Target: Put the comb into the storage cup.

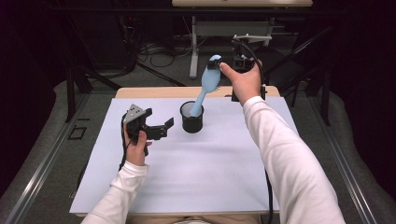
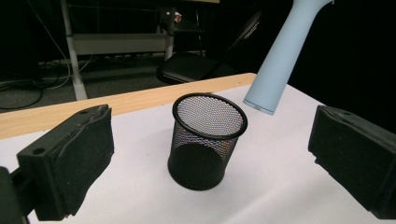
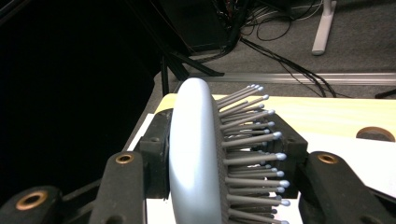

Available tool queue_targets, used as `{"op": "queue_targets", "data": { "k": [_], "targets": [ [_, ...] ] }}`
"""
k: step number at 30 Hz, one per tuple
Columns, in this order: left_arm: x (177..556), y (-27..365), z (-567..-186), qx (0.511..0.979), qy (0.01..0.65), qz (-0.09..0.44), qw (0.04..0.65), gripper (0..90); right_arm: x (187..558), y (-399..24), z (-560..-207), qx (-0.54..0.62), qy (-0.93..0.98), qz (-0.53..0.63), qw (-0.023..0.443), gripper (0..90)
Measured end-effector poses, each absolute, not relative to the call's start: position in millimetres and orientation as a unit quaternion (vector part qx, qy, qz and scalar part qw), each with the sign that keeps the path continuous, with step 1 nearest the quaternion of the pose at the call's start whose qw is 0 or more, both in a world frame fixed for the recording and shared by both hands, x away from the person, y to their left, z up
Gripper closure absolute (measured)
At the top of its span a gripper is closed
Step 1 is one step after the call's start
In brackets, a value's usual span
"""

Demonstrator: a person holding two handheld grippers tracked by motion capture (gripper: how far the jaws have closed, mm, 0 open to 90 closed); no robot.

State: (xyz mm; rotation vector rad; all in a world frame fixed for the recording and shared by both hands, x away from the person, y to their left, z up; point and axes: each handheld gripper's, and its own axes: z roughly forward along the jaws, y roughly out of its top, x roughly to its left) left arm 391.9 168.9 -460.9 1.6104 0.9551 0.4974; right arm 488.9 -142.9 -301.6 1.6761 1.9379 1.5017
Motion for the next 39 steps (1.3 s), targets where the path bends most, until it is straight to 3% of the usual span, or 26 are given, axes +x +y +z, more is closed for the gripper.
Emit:
{"op": "queue_targets", "data": {
  "k": [39],
  "targets": [
    [393.5,173.6,-460.4,0.68,0.411,0.21,0.57,0.4,519.3,-102.8,-316.2,0.55,0.67,0.468,0.173,50.4]
  ]
}}
